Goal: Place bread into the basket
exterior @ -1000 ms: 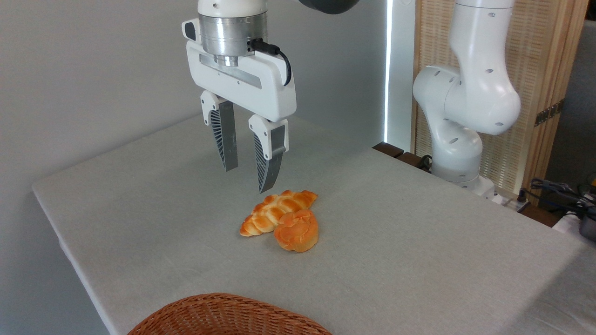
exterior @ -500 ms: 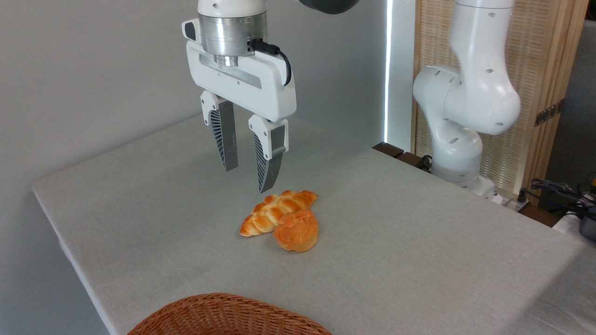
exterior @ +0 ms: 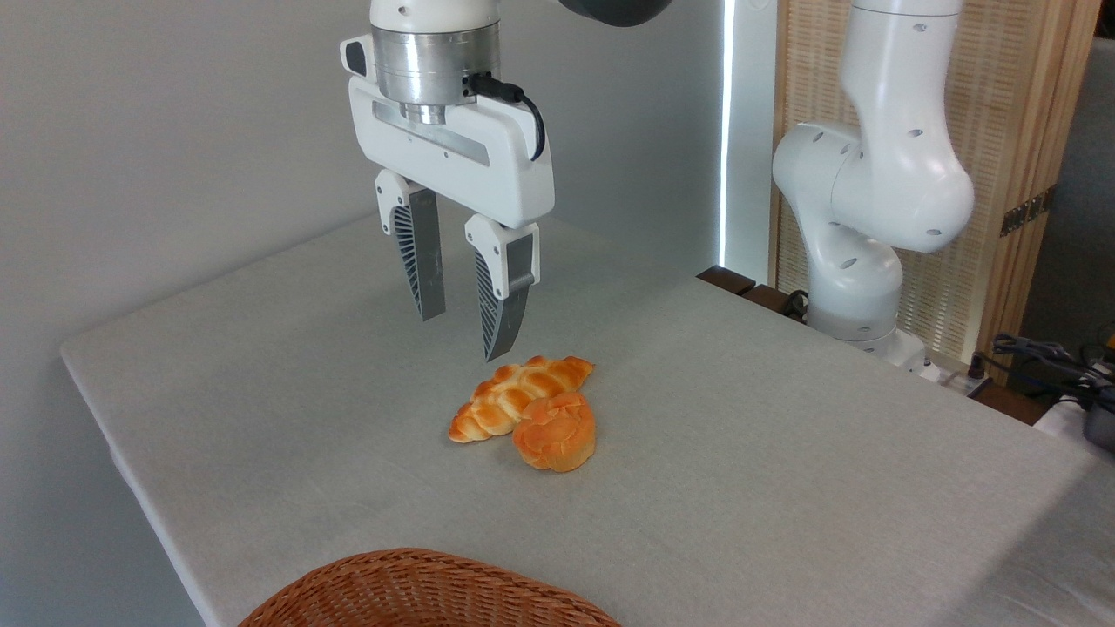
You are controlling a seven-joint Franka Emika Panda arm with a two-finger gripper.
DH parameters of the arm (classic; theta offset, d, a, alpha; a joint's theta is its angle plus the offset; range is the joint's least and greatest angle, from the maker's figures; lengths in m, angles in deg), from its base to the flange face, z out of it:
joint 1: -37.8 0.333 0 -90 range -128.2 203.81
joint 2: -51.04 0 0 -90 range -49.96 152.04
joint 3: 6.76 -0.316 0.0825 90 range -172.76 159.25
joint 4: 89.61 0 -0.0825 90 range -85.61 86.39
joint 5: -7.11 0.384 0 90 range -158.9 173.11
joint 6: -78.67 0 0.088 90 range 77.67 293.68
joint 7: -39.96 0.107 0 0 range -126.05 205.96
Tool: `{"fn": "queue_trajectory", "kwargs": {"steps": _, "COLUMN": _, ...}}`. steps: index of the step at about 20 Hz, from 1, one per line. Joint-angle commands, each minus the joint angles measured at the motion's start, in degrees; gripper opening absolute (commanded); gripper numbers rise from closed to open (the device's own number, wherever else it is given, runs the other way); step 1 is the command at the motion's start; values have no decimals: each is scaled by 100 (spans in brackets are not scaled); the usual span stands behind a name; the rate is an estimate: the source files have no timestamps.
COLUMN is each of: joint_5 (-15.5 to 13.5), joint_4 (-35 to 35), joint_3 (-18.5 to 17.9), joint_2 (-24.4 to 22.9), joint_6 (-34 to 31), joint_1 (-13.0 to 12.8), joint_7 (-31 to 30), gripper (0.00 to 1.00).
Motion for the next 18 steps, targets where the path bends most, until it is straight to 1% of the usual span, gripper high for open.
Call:
{"fn": "queue_trajectory", "kwargs": {"steps": 1, "joint_5": -45, "joint_4": -119, "joint_3": -32, "joint_2": 40, "joint_6": -153, "joint_1": -37, "joint_7": 4, "gripper": 100}}
{"fn": "queue_trajectory", "kwargs": {"steps": 8, "joint_5": -45, "joint_4": -76, "joint_3": 11, "joint_2": 49, "joint_6": -153, "joint_1": -55, "joint_7": 4, "gripper": 100}}
{"fn": "queue_trajectory", "kwargs": {"steps": 11, "joint_5": -36, "joint_4": 179, "joint_3": 20, "joint_2": 14, "joint_6": -153, "joint_1": -186, "joint_7": 12, "gripper": 100}}
{"fn": "queue_trajectory", "kwargs": {"steps": 12, "joint_5": -36, "joint_4": 241, "joint_3": 20, "joint_2": -21, "joint_6": -144, "joint_1": -195, "joint_7": 21, "gripper": 100}}
{"fn": "queue_trajectory", "kwargs": {"steps": 15, "joint_5": -10, "joint_4": 828, "joint_3": 3, "joint_2": -205, "joint_6": -48, "joint_1": -187, "joint_7": 363, "gripper": 100}}
{"fn": "queue_trajectory", "kwargs": {"steps": 18, "joint_5": 26, "joint_4": 1216, "joint_3": -41, "joint_2": -188, "joint_6": -21, "joint_1": -178, "joint_7": 776, "gripper": 100}}
